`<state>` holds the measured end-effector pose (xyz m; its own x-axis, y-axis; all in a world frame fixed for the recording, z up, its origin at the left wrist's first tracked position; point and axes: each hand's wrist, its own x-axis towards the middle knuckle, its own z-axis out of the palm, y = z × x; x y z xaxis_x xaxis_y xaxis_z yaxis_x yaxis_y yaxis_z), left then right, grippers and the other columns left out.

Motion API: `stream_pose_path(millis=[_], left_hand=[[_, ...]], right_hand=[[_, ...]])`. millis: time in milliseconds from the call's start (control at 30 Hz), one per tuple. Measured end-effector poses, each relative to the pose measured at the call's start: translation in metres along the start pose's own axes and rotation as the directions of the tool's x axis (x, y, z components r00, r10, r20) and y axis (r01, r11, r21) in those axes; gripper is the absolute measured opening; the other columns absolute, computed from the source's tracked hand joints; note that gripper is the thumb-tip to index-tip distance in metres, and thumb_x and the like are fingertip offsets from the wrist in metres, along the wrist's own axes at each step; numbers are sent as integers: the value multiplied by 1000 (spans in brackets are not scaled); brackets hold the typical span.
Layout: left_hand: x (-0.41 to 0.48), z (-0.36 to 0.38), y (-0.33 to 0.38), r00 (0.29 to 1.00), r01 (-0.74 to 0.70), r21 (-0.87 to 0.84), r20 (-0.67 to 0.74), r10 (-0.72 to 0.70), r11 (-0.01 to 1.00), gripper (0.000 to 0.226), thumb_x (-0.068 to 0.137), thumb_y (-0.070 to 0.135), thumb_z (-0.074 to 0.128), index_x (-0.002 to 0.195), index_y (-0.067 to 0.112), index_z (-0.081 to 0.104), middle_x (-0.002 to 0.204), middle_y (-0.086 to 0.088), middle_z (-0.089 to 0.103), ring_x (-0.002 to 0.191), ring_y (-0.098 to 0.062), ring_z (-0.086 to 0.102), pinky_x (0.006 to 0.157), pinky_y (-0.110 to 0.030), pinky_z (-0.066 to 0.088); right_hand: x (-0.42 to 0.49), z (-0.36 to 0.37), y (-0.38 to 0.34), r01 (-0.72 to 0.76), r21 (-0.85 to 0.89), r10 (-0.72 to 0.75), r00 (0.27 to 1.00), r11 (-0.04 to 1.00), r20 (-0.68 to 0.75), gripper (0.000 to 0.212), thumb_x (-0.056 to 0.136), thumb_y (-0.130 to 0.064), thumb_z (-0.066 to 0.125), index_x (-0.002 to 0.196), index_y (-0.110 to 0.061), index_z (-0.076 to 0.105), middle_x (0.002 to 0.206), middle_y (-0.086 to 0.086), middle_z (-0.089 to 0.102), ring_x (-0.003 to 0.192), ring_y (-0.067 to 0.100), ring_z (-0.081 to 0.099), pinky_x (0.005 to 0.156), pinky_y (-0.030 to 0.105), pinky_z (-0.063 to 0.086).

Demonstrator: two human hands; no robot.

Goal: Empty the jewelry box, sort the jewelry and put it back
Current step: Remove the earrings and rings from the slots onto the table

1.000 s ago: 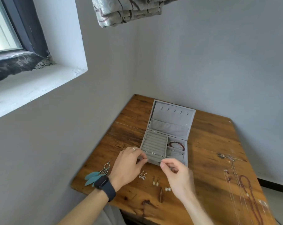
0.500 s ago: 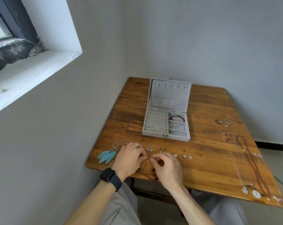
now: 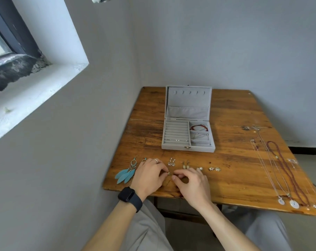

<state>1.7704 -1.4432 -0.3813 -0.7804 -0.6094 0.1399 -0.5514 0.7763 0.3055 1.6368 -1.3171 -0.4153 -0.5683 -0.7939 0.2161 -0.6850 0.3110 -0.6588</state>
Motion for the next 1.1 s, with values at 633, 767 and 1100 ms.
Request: stream_pose_path(millis=[633, 767, 1100], left_hand=[[0, 2, 6, 998, 59, -3, -5, -60, 998, 18, 94, 43, 59, 106, 37, 71, 115, 16, 60, 111, -9, 52, 94, -33, 40], [0, 0, 4, 999, 51, -21, 10, -50, 999, 17, 95, 42, 59, 106, 37, 71, 115, 15, 61, 110, -9, 52, 94, -34, 43], [-2, -1, 1, 999, 40, -50, 19, -40, 998, 16, 94, 40, 61, 104, 35, 72, 114, 16, 62, 109, -8, 53, 93, -34, 46]], right_hand=[[-2, 1, -3, 15, -28, -16, 999, 999, -43, 25, 88, -48, 68, 109, -37, 75, 88, -20, 66, 86, 9, 55, 72, 33, 46], [-2, 1, -1, 22, -20, -23, 999, 1000, -48, 25, 87, -47, 69, 110, -36, 75, 87, -21, 64, 87, 8, 54, 73, 31, 46], [-2, 4, -4, 1, -54, -4, 997, 999, -72, 14, 85, -41, 74, 98, -37, 76, 84, -21, 65, 83, 10, 56, 69, 31, 45]])
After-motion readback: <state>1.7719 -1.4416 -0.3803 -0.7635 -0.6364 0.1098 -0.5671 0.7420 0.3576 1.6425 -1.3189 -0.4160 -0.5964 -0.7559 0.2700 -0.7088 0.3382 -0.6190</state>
